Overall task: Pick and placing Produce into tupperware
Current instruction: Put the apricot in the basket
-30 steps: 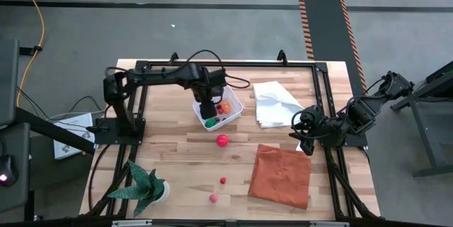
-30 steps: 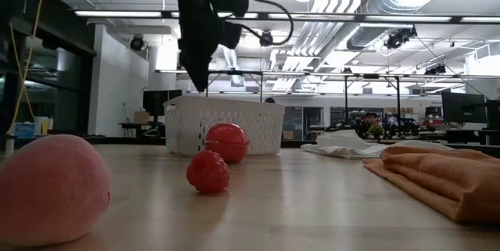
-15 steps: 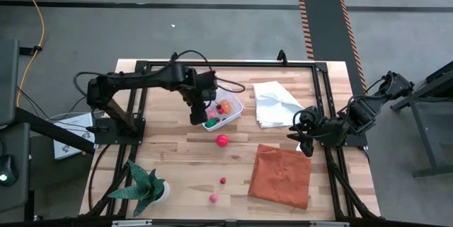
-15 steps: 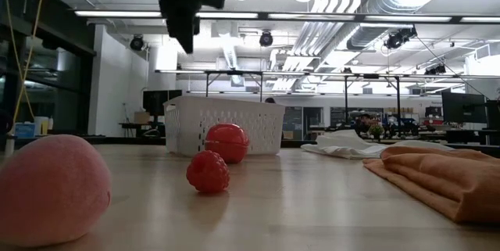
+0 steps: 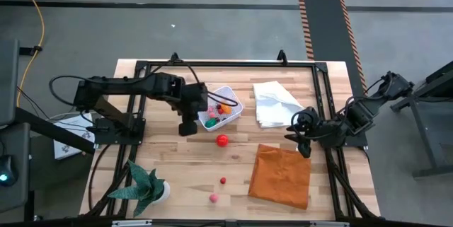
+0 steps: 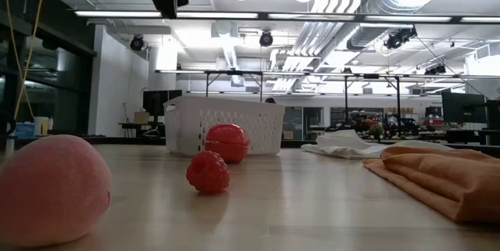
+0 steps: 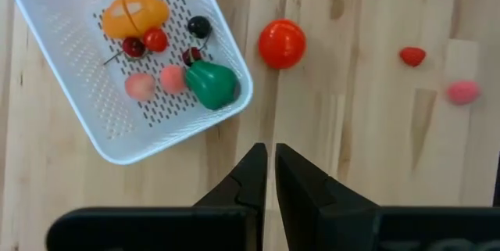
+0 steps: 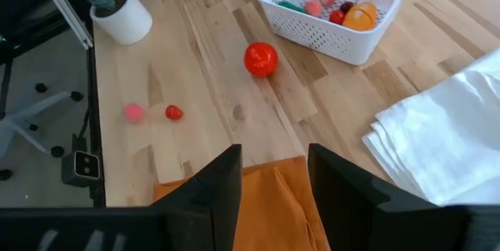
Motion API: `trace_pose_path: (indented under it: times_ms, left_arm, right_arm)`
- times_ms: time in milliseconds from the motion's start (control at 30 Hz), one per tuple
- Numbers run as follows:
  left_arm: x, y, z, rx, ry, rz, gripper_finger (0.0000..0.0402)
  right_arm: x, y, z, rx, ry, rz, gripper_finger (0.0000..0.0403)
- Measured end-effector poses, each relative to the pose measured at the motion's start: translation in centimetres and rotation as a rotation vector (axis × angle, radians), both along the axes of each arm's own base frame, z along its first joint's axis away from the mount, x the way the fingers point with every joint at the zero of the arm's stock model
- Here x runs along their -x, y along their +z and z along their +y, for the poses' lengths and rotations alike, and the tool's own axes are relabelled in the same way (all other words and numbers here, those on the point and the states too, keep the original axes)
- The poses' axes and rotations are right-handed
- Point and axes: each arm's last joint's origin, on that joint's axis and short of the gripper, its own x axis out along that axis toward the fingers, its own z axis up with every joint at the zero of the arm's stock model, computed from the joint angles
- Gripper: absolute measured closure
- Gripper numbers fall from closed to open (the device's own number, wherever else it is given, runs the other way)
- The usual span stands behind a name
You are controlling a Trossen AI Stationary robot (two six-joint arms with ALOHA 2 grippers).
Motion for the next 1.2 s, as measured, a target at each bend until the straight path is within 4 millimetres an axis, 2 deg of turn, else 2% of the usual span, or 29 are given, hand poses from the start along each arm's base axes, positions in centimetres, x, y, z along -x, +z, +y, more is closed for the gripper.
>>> trace_pose_path:
  times_ms: [133,433,733,933,1200]
  left_arm:
    - [0.8,-0.3,-1.3,-0.005,0.001,-0.019,0.0383]
    - [2.8,-4.5,-4.5,0.067,0.057,-0.12,0.0383]
    - [2.6,-7.5,-7.0,0.149,0.066,-0.27,0.0383]
    - [2.7,-8.5,-7.6,0.18,0.056,-0.284,0.0383]
    - [2.5,-8.3,-7.7,0.229,0.013,-0.3,0.0383]
  right_arm:
    - [-0.9,-0.5,0.6,0.032,0.023,0.016,0.0265]
    - [-3.3,-1.6,2.1,0.053,0.053,0.018,0.0265]
    - [-7.3,-2.4,2.8,-0.032,0.136,-0.039,0.0265]
    - [-9.8,-3.8,2.5,-0.089,0.225,0.001,0.0265]
    - [-13.4,-6.2,2.5,-0.19,0.336,0.004,0.0265]
